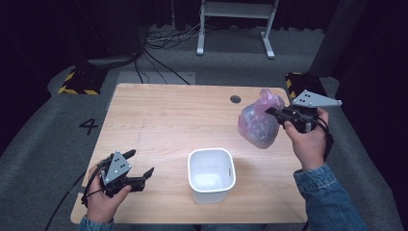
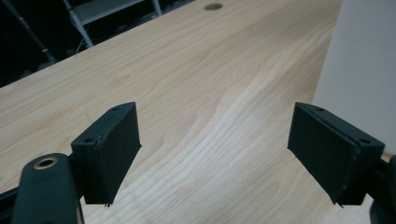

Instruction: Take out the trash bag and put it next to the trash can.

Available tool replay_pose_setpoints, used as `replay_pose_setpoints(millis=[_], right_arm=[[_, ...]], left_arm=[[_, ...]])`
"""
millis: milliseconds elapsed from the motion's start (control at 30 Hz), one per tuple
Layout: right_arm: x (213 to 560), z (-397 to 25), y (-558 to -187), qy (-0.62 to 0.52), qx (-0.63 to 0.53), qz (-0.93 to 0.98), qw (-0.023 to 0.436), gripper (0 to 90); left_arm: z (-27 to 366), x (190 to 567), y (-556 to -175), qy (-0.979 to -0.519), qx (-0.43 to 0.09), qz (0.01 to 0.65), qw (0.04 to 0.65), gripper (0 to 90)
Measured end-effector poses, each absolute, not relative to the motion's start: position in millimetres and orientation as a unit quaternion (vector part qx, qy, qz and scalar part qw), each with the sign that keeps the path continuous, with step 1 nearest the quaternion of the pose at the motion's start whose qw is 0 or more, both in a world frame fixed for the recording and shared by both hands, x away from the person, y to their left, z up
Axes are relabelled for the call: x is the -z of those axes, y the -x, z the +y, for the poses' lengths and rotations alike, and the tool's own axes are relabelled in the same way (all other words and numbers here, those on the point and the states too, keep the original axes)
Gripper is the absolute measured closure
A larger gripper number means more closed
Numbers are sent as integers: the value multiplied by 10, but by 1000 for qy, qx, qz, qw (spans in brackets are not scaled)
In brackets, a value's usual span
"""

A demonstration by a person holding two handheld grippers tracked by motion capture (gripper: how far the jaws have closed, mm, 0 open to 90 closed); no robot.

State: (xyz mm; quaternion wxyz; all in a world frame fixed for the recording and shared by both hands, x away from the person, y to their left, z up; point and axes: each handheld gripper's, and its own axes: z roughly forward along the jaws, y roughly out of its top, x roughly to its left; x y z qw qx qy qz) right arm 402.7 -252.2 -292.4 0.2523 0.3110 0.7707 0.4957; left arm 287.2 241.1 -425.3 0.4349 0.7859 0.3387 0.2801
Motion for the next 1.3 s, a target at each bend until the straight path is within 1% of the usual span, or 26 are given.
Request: replay_pose_setpoints(millis=[67, 267, 600, 833, 933, 1000, 1133, 1200, 1300], right_arm=[[3020, -2562, -4072, -322, -489, 772, 248, 878], [3283, -2638, -4180, -345, -470, 777, 238, 878], [3641, -2688, -4255, -373, -447, 786, 208, 874], [3846, -2673, -4282, -385, -438, 792, 180, 844], [3884, -2671, -4284, -390, -442, 790, 171, 814], [3878, -2669, -4272, -392, -445, 786, 174, 779], [3813, -2675, -4225, -389, -457, 778, 186, 647], [3777, -2687, -4197, -387, -465, 773, 191, 550], [3722, -2706, -4139, -382, -480, 765, 198, 378]], left_arm=[[2435, 4302, -2879, -780, -275, 342, 446, 165], [2458, 4419, -2901, -786, -267, 354, 431, 164], [2438, 4553, -2922, -789, -248, 359, 432, 168], [2389, 4593, -2929, -795, -237, 355, 430, 170], [2381, 4599, -2934, -796, -235, 353, 431, 172], [2373, 4605, -2936, -797, -233, 354, 432, 172], [2369, 4606, -2941, -796, -233, 353, 433, 173], [2368, 4603, -2940, -795, -232, 353, 434, 173], [2372, 4595, -2939, -793, -234, 354, 437, 173]])
